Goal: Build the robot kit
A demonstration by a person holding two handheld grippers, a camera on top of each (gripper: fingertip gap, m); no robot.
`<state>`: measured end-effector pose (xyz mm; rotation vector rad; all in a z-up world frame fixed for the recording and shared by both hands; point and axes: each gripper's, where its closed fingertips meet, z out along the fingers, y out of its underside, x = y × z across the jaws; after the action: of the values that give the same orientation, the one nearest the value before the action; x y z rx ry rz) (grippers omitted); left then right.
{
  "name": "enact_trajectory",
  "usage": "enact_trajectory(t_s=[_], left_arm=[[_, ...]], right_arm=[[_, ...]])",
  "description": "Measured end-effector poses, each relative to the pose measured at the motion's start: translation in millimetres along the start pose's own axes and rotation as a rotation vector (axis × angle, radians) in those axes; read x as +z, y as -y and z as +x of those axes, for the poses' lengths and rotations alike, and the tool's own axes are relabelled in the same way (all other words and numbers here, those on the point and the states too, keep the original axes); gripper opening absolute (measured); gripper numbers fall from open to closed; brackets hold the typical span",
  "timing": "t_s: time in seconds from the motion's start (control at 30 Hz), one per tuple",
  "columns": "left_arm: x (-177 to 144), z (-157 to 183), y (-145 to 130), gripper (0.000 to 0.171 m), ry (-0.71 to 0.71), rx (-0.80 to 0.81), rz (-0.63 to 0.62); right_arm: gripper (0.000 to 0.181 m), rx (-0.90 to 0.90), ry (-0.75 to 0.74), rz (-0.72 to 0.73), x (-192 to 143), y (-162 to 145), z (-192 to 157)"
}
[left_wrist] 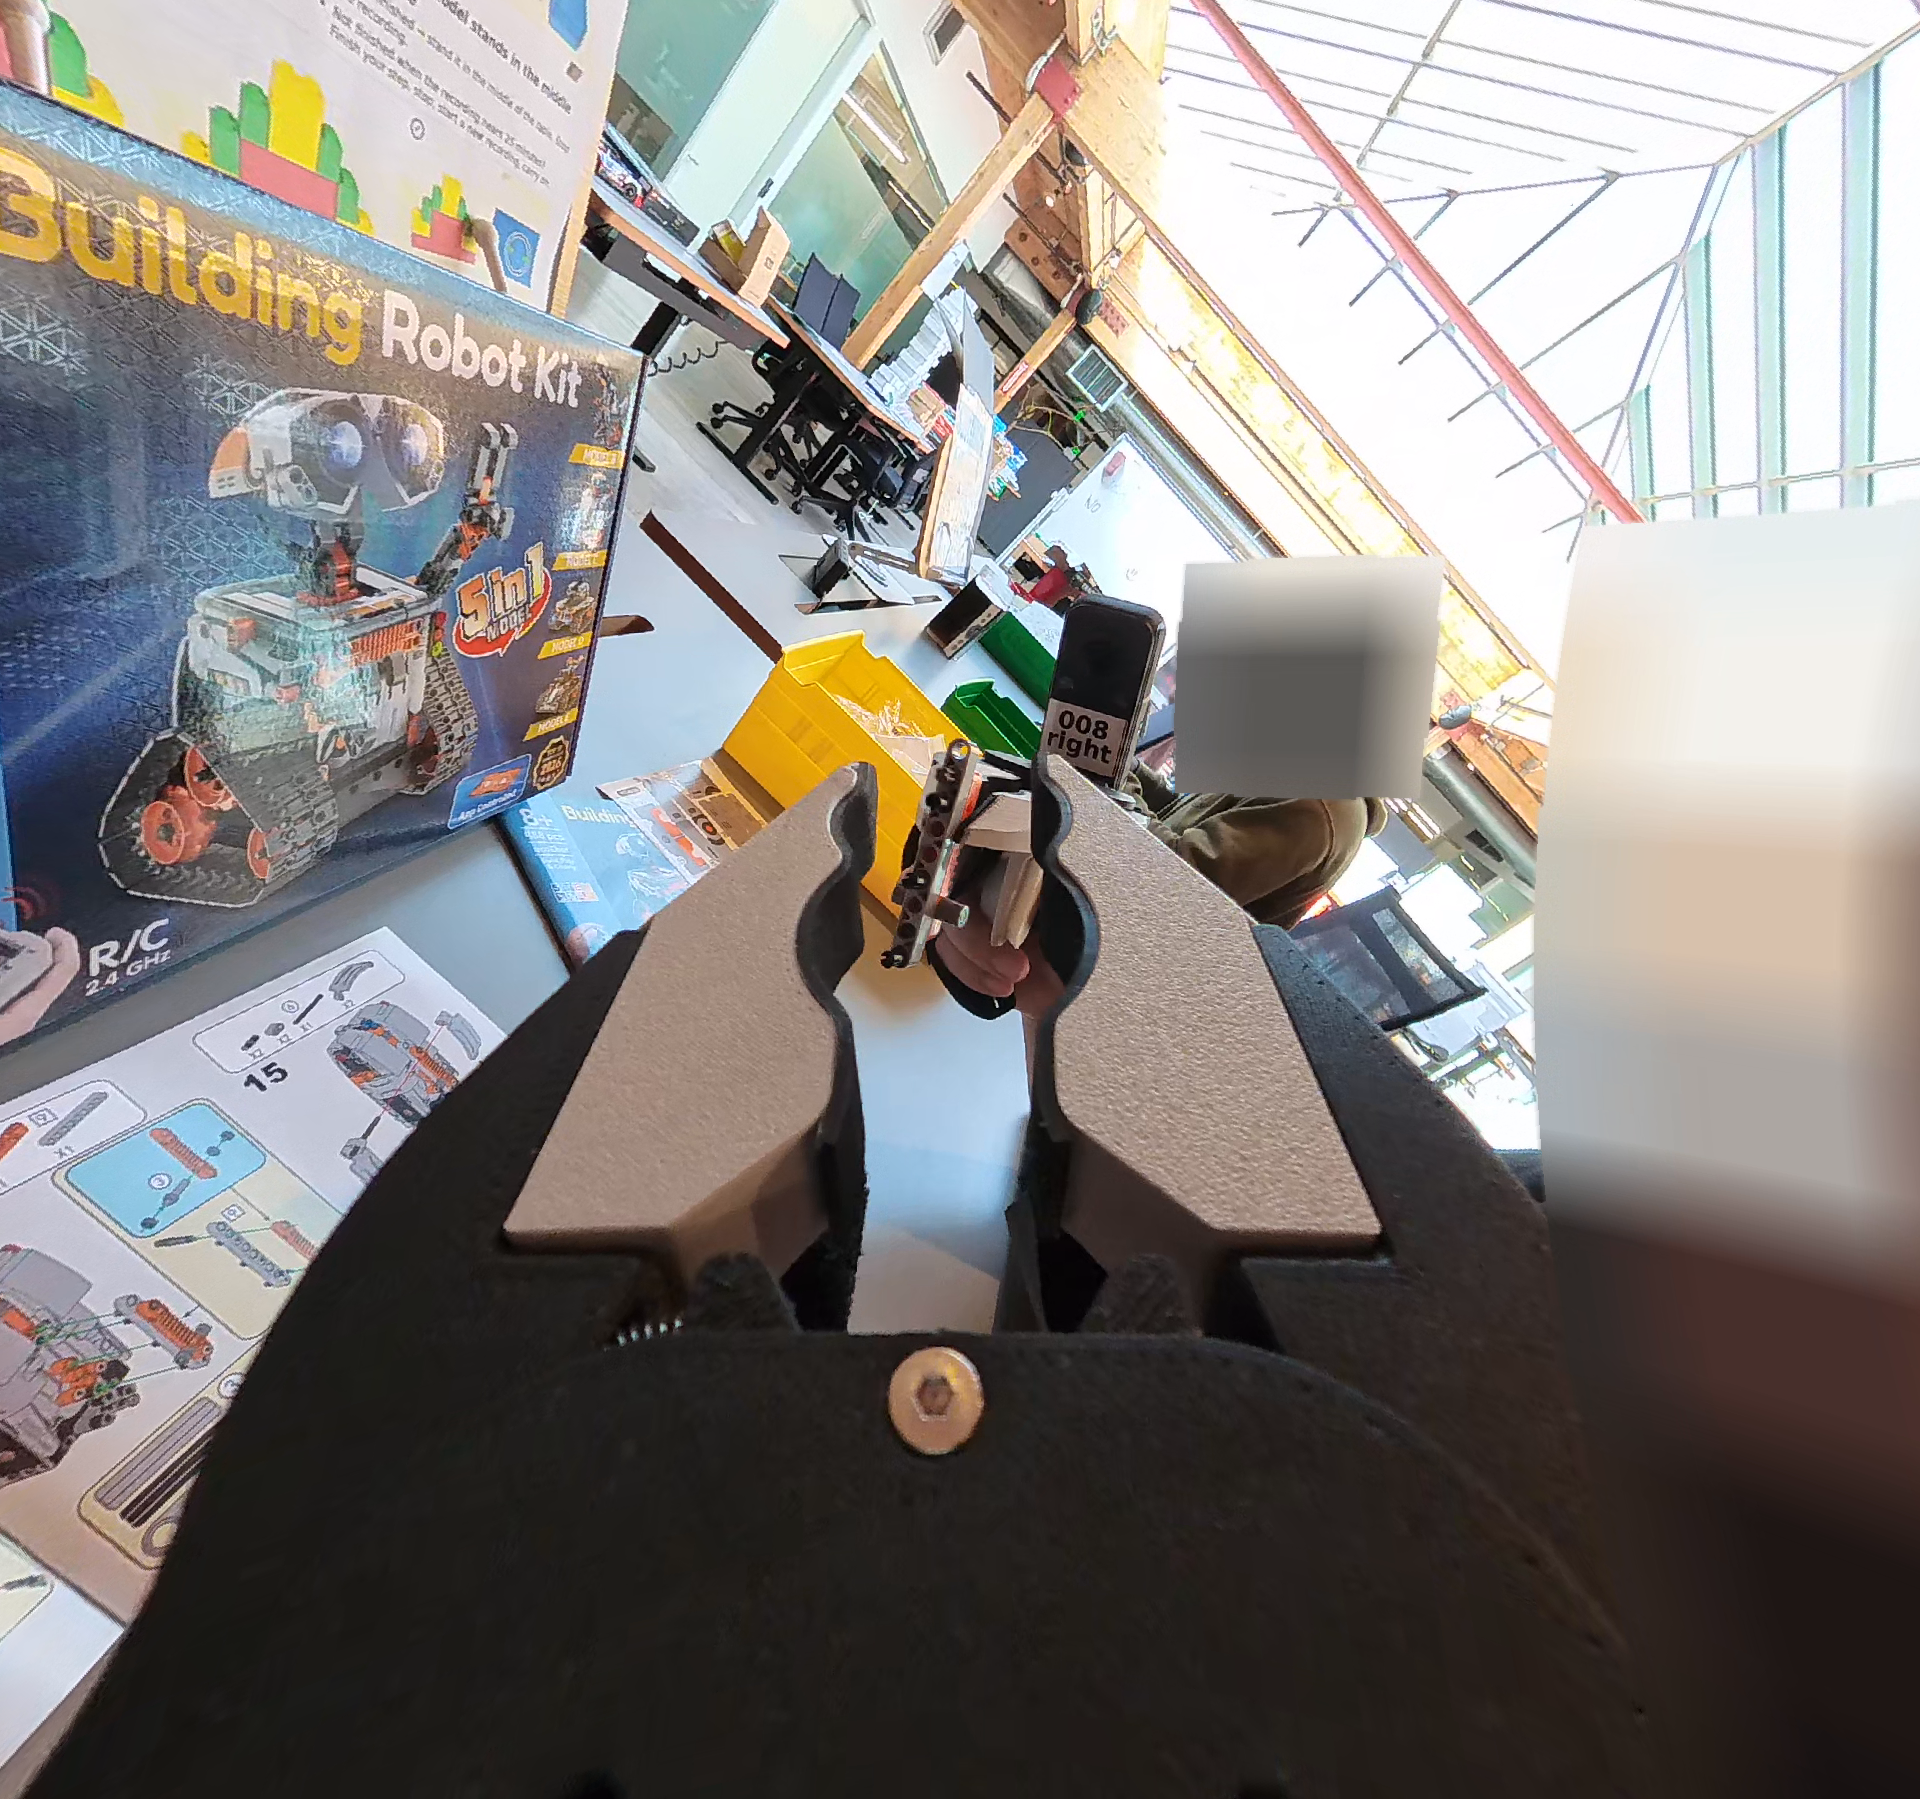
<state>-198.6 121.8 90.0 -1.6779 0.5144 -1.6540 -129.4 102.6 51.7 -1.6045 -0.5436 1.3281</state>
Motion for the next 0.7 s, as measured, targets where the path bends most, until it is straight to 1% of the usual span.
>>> enact_trajectory(t_s=[0.7], left_arm=[[-2.5, 0.3, 0.7, 0.027, 0.011, 0.009, -0.001]], right_arm=[[0.005, 0.045, 0.03, 0.033, -1.6, 4.7, -1.9]])
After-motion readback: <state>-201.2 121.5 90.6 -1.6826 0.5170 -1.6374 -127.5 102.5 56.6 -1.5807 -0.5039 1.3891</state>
